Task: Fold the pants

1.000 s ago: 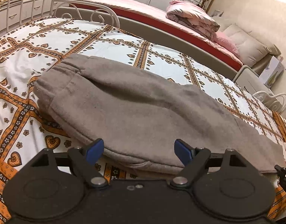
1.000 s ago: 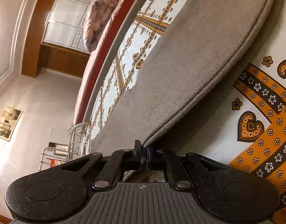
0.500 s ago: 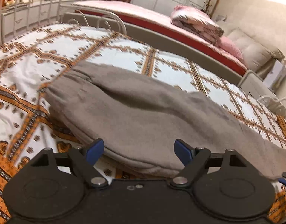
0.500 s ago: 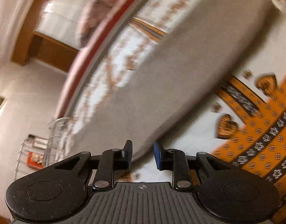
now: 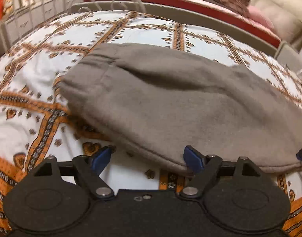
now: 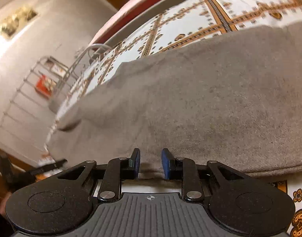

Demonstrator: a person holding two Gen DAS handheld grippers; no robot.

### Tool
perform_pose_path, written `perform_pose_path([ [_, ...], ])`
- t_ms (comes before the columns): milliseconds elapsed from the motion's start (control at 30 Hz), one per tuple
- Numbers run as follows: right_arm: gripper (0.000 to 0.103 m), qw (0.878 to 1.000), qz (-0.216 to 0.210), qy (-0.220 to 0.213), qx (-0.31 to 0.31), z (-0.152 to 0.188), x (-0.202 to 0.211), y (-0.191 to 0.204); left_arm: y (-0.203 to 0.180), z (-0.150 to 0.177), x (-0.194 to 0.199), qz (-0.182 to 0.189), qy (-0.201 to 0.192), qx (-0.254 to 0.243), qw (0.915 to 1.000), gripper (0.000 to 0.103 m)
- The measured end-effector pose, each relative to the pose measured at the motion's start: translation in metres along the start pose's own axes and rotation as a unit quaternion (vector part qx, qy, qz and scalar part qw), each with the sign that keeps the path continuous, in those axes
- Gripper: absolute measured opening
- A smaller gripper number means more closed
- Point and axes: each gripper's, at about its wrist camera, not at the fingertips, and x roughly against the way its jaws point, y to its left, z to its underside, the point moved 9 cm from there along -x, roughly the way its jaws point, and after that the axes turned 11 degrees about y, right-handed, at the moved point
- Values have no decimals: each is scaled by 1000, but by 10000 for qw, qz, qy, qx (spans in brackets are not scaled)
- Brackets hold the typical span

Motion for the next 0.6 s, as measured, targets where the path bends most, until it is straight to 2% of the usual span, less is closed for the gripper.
perform_pose_path([
  [67,26,9999,-141,-49,-52,-1,8,0,5,0,8,-58,-136,-4,9999,76],
  [167,26,9996,-183,-192,125,-7,16,4,5,-2,20,-419,-403,-269,9979,73],
  [300,26,9989,-211,-229,339,-16,11,19,-2,-15,32,-384,-656,-336,9965,73],
  [433,26,9978,-131,-236,604,-30,7,27,-2,-36,34,-510,-870,-418,9940,72],
  [600,26,9956,-93,-331,871,-63,-2,38,13,-67,18,-597,-865,-270,9941,70],
])
